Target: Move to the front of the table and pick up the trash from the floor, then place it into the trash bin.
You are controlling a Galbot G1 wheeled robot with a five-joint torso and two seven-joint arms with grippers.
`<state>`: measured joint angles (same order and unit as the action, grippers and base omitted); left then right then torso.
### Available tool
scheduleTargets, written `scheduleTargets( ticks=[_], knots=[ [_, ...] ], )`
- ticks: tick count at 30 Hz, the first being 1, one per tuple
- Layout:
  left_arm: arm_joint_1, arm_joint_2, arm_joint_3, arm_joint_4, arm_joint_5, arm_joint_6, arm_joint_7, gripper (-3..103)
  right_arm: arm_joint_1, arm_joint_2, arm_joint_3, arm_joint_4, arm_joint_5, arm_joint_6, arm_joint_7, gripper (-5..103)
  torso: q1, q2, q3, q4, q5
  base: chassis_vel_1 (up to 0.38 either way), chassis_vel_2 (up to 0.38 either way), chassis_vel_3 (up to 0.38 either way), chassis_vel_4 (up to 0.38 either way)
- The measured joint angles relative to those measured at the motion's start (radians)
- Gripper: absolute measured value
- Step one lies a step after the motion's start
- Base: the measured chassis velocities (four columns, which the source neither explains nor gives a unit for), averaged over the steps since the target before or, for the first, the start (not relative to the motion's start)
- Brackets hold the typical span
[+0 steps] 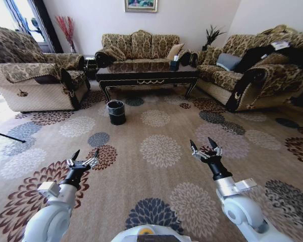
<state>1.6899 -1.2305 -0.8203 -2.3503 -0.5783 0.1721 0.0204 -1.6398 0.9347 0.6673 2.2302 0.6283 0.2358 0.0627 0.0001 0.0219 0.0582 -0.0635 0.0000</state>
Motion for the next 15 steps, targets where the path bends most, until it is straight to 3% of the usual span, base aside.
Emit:
scheduleTargets(
  ticks=[5, 13, 15],
  knots=[
    [-0.011, 0.015, -0.015, 0.009, -0.018, -0.013, 0.027, 100, -0.002, -0.008, 0.028, 0.005, -0.02, -0.036, 0.052, 100, 0.0, 0.017, 0.016, -0.0001, 0.0, 0.0, 0.0, 0.0, 0.0],
    [-0.017, 0.037, -0.043, 0.026, -0.036, -0.017, 0.041, 100, -0.001, -0.015, 0.107, 0.009, -0.036, -0.083, 0.015, 100, 0.003, 0.047, 0.043, 0.0, 0.0, 0.0, 0.0, 0.0, 0.0],
    [-0.021, 0.045, -0.053, 0.026, -0.038, -0.016, 0.045, 100, -0.015, -0.016, 0.137, 0.037, -0.032, -0.159, 0.04, 100, 0.005, 0.059, 0.054, 0.0001, 0.0, 0.0, 0.0, 0.0, 0.0]
  ],
)
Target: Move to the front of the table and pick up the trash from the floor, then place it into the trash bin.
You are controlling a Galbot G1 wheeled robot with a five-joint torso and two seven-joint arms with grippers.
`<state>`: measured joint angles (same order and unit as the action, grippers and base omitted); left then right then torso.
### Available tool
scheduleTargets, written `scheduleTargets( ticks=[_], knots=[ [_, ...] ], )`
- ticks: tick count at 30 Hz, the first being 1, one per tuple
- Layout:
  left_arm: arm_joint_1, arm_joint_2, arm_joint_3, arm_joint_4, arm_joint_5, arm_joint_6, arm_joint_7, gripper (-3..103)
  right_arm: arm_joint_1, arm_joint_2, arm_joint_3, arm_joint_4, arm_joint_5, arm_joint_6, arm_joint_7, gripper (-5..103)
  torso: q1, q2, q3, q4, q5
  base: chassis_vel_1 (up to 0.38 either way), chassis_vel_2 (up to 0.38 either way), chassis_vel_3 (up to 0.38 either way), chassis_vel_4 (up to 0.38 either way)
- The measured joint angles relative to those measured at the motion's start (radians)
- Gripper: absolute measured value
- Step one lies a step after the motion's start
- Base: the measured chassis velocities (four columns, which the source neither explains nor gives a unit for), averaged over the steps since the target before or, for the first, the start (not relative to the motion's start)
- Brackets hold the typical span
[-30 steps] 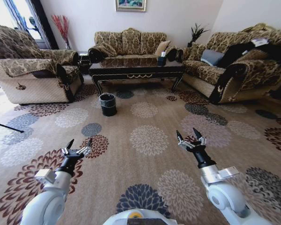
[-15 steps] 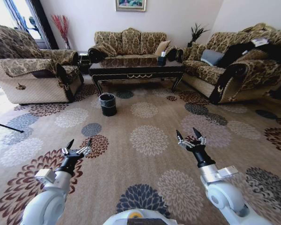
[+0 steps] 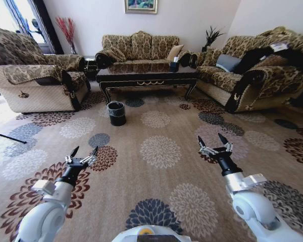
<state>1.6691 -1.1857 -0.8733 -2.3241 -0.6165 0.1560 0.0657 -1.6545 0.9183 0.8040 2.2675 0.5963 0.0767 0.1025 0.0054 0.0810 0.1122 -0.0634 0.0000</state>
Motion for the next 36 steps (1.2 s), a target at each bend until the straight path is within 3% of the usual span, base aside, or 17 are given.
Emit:
scheduleTargets(
  ticks=[3, 10, 14, 18, 29, 31, 36],
  knots=[
    [-0.005, 0.006, -0.006, 0.0, 0.0, 0.004, 0.003, 100, -0.022, -0.002, 0.032, 0.024, 0.015, -0.087, 0.008, 100, 0.002, 0.014, 0.011, -0.0005, 0.0, 0.0, 0.0, 0.0, 0.0],
    [-0.016, 0.014, -0.018, 0.011, 0.004, 0.021, 0.005, 100, -0.036, -0.01, 0.102, 0.026, 0.042, -0.174, -0.046, 100, 0.009, 0.043, 0.034, -0.0001, 0.0, 0.0, 0.0, 0.0, 0.0],
    [-0.021, 0.017, -0.022, 0.022, 0.007, 0.024, 0.009, 100, -0.046, -0.01, 0.121, 0.027, 0.061, -0.189, -0.065, 100, 0.012, 0.058, 0.046, -0.0004, 0.0, 0.0, 0.0, 0.0, 0.0],
    [-0.023, 0.017, -0.023, 0.033, 0.009, 0.024, 0.015, 100, -0.042, -0.002, 0.125, 0.017, 0.116, -0.187, -0.069, 100, 0.016, 0.079, 0.062, -0.0001, 0.0, 0.0, 0.0, 0.0, 0.0],
    [-0.023, 0.021, -0.025, 0.048, 0.011, 0.023, 0.017, 100, -0.045, 0.021, 0.133, -0.005, 0.153, -0.151, -0.074, 100, 0.024, 0.115, 0.091, -0.0003, -0.0001, 0.0, 0.0, 0.0, 0.0],
    [-0.024, 0.02, -0.019, 0.036, 0.012, 0.023, 0.017, 100, -0.031, 0.022, 0.083, -0.005, 0.164, -0.07, -0.054, 100, 0.027, 0.128, 0.1, -0.0001, 0.0002, 0.0, 0.0, 0.0, 0.0],
    [-0.019, 0.007, -0.009, 0.022, 0.026, 0.021, 0.021, 100, -0.016, 0.029, 0.02, -0.005, 0.148, 0.0, -0.044, 100, 0.033, 0.146, 0.114, -0.0003, 0.0, 0.0, 0.0, 0.0, 0.0]
  ],
)
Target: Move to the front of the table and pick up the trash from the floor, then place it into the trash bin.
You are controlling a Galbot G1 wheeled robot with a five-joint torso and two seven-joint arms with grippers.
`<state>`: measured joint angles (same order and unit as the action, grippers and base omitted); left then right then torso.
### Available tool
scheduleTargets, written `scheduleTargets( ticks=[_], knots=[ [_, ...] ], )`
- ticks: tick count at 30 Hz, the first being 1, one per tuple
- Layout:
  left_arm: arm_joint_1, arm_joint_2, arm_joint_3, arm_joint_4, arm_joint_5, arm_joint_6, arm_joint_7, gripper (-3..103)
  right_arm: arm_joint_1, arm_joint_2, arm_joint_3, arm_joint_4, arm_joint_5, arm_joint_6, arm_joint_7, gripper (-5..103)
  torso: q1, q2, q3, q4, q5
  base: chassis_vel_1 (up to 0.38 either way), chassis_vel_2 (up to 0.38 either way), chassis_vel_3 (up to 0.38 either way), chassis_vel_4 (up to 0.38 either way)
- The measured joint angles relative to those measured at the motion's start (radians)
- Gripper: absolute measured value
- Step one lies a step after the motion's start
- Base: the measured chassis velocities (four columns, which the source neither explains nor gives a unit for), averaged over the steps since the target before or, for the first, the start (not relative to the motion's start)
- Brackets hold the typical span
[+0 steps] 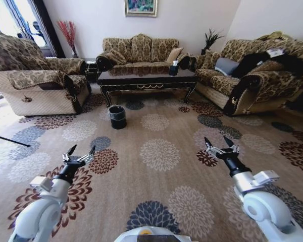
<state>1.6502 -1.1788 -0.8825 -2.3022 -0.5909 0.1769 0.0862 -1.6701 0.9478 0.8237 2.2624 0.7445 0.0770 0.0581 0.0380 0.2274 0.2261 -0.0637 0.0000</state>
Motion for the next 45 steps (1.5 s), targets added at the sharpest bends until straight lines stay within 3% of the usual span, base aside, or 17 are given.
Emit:
scheduleTargets(
  ticks=[14, 20, 24, 30, 45],
  knots=[
    [0.009, -0.004, -0.004, 0.006, 0.005, -0.004, 0.002, 100, 0.012, -0.006, -0.006, -0.005, -0.048, -0.004, 0.018, 100, 0.018, 0.051, 0.033, 0.0002, 0.0, 0.0, 0.0, 0.0, 0.0],
    [0.017, 0.029, -0.012, 0.018, -0.018, 0.002, -0.014, 100, 0.029, -0.041, -0.005, -0.032, -0.058, 0.027, 0.021, 100, 0.026, 0.08, 0.054, 0.0002, 0.0, 0.0, 0.0, 0.0, 0.0],
    [0.032, 0.053, -0.009, 0.007, -0.063, 0.011, -0.035, 100, 0.015, -0.063, 0.009, -0.038, -0.038, 0.046, 0.02, 100, 0.032, 0.102, 0.07, 0.0, 0.0, 0.0, 0.0, 0.0, 0.0],
    [0.06, 0.059, -0.006, -0.008, -0.064, 0.011, -0.036, 100, -0.04, -0.086, 0.052, 0.001, 0.005, 0.052, 0.026, 100, 0.04, 0.125, 0.084, 0.0, -0.0002, 0.0, 0.0, 0.0, 0.0],
    [0.071, 0.054, -0.014, -0.002, -0.055, 0.004, -0.031, 100, -0.058, -0.047, 0.059, 0.014, -0.025, 0.058, 0.019, 100, 0.061, 0.185, 0.123, 0.0001, 0.0, 0.0, 0.0, 0.0, 0.0]
  ],
)
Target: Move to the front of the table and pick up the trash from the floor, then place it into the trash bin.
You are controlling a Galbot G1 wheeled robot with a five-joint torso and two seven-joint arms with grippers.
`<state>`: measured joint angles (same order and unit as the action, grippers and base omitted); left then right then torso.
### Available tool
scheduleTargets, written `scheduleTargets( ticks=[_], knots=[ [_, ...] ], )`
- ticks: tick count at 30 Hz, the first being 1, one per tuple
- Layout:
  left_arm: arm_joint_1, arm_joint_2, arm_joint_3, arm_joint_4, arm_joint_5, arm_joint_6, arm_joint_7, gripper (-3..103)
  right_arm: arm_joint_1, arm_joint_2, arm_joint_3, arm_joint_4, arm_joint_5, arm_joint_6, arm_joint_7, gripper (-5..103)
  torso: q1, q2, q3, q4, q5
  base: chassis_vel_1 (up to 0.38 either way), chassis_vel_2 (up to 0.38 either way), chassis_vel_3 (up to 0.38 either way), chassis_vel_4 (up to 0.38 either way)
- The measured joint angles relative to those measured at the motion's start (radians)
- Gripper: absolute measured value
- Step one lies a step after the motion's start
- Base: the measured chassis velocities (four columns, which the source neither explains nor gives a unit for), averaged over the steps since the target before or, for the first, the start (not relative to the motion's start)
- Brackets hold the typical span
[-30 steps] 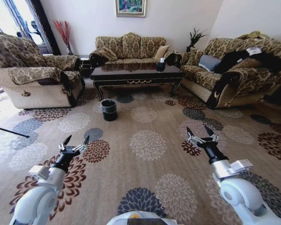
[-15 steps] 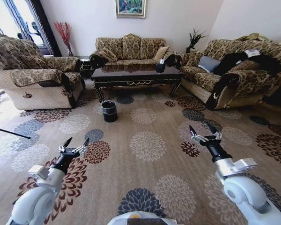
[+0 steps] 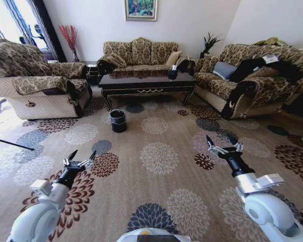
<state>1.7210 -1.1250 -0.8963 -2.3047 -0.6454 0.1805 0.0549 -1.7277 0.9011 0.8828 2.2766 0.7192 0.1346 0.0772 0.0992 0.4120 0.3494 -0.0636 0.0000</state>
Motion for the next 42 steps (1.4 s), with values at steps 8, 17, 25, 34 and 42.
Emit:
scheduleTargets(
  ticks=[8, 17, 25, 34, 42],
  knots=[
    [-0.017, -0.032, 0.023, -0.04, 0.019, -0.002, 0.002, 100, 0.012, 0.028, -0.014, 0.008, -0.012, -0.023, 0.005, 100, 0.015, 0.039, 0.024, -0.0002, 0.0001, 0.0, 0.0, 0.0, 0.0],
    [-0.021, -0.037, -0.01, -0.067, 0.014, 0.003, 0.004, 100, 0.008, -0.001, 0.049, -0.006, -0.049, -0.048, -0.016, 100, 0.029, 0.078, 0.049, -0.0001, 0.0, 0.0, 0.0, 0.0, 0.0],
    [-0.032, -0.017, -0.078, -0.072, -0.011, 0.008, 0.008, 100, 0.014, -0.006, 0.107, -0.023, -0.055, -0.079, -0.027, 100, 0.043, 0.113, 0.07, -0.0001, 0.0001, 0.0, 0.0, 0.0, 0.0],
    [-0.042, -0.015, -0.107, -0.005, -0.011, 0.004, 0.008, 100, 0.024, -0.017, 0.162, -0.085, -0.033, -0.102, -0.021, 100, 0.057, 0.148, 0.091, -0.0001, -0.0001, 0.0, 0.0, 0.0, 0.0],
    [-0.052, -0.009, -0.123, -0.031, -0.046, 0.01, 0.006, 100, 0.018, -0.01, 0.176, -0.087, -0.017, -0.099, -0.021, 100, 0.07, 0.181, 0.11, -0.0002, 0.0001, 0.0, 0.0, 0.0, 0.0]
  ],
)
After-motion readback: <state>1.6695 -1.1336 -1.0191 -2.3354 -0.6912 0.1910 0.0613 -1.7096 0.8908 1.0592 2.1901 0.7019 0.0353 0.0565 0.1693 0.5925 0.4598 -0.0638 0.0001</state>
